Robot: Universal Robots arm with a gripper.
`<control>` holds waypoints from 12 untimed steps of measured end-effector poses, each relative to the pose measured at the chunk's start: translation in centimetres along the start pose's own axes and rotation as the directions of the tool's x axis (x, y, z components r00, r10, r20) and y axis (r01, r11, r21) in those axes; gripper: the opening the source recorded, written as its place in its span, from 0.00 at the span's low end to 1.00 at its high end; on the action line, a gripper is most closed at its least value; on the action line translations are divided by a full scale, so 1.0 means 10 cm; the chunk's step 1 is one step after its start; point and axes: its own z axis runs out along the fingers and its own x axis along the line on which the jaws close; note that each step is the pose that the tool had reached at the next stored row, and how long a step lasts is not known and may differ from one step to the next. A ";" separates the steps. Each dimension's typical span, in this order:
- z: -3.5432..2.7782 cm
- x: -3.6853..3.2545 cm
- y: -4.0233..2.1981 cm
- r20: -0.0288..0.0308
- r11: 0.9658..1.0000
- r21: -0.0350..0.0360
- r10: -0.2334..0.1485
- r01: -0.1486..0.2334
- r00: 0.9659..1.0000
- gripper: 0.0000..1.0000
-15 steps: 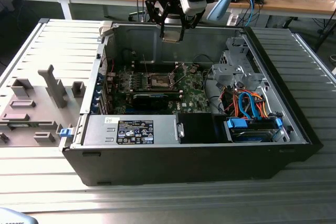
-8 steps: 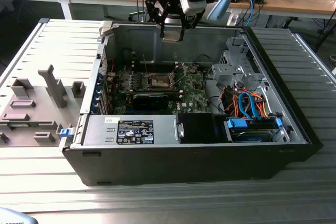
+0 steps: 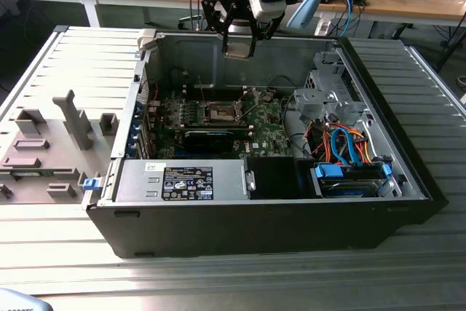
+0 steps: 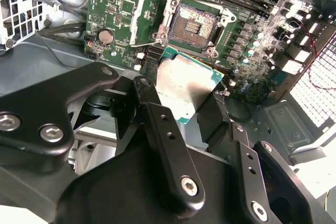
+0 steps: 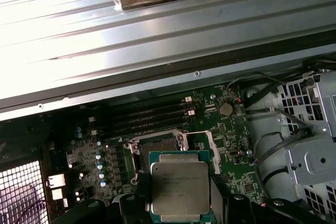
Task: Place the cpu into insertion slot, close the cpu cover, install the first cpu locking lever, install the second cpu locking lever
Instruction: 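Place the cpu into insertion slot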
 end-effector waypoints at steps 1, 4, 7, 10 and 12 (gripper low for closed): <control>0.000 0.000 0.000 0.000 1.000 0.000 0.000 0.000 1.000 0.54; 0.000 0.000 0.000 0.000 1.000 0.000 0.003 -0.003 1.000 0.54; 0.000 0.000 0.000 0.000 1.000 0.000 0.005 -0.005 1.000 0.54; 0.000 0.000 0.000 0.001 1.000 0.000 0.007 -0.007 1.000 0.54; 0.000 0.000 0.000 0.001 1.000 0.000 0.008 -0.008 1.000 0.54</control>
